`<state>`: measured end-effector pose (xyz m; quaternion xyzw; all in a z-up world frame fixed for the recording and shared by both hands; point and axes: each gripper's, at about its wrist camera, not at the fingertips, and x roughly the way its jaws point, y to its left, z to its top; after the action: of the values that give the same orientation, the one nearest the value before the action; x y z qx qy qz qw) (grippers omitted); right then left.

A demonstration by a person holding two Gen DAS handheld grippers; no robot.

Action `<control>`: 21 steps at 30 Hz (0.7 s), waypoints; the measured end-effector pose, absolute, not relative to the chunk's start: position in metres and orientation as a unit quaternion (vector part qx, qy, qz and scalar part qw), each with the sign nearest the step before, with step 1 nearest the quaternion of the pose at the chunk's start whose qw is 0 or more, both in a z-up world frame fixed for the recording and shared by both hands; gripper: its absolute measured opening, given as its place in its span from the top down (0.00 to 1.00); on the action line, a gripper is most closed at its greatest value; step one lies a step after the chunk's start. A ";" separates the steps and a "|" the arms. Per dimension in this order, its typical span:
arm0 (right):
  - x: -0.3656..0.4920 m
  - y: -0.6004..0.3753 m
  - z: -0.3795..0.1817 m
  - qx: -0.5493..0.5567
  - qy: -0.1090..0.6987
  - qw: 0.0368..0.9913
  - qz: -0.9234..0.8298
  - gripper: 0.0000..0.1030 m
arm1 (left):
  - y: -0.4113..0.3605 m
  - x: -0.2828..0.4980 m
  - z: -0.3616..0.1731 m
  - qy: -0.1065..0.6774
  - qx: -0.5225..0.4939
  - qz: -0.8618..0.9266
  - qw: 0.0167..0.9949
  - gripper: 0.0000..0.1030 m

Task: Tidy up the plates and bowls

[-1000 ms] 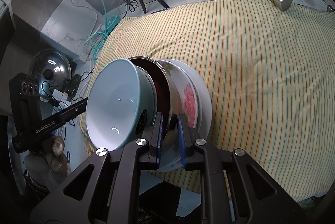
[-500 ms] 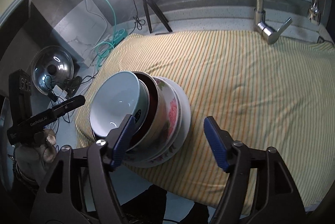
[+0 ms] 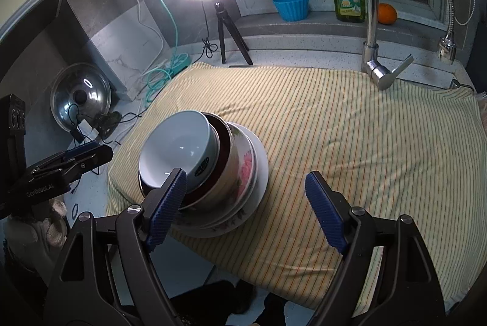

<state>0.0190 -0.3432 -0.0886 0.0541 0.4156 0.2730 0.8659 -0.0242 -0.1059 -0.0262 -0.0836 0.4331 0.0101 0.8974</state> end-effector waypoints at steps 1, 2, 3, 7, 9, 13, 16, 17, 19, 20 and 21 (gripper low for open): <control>0.018 -0.343 -0.087 0.056 0.412 0.869 0.268 0.20 | -0.104 -0.024 -0.025 0.432 -0.083 0.008 0.898 0.31; 0.017 -0.343 -0.085 0.059 0.408 0.872 0.264 0.20 | -0.105 -0.026 -0.023 0.431 -0.082 0.006 0.899 0.31; 0.017 -0.343 -0.083 0.061 0.405 0.874 0.260 0.20 | -0.103 -0.026 -0.022 0.430 -0.078 0.004 0.900 0.31; 0.013 -0.341 -0.076 0.077 0.406 0.875 0.251 0.20 | -0.099 -0.030 -0.017 0.427 -0.069 -0.009 0.902 0.31; 0.011 -0.339 -0.074 0.065 0.401 0.882 0.238 0.20 | -0.099 -0.032 -0.017 0.423 -0.062 -0.008 0.904 0.31; 0.010 -0.335 -0.076 0.069 0.409 0.880 0.232 0.20 | -0.096 -0.034 -0.019 0.425 -0.065 -0.013 0.903 0.31; 0.007 -0.330 -0.076 0.062 0.409 0.880 0.231 0.20 | -0.095 -0.034 -0.019 0.426 -0.069 -0.013 0.902 0.31; 0.006 -0.329 -0.076 0.060 0.409 0.880 0.232 0.20 | -0.095 -0.035 -0.019 0.425 -0.069 -0.013 0.902 0.31; 0.005 -0.327 -0.076 0.060 0.409 0.880 0.234 0.20 | -0.096 -0.036 -0.017 0.423 -0.065 -0.013 0.904 0.31; 0.005 -0.326 -0.076 0.059 0.409 0.880 0.235 0.20 | -0.096 -0.037 -0.017 0.421 -0.063 -0.010 0.905 0.31; 0.004 -0.326 -0.076 0.059 0.409 0.879 0.236 0.20 | -0.097 -0.038 -0.017 0.419 -0.063 -0.007 0.906 0.31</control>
<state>0.0044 -0.3259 -0.0763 0.0588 0.4093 0.2356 0.8795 -0.0380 -0.0967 -0.0165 -0.0625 0.4189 -0.0072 0.9058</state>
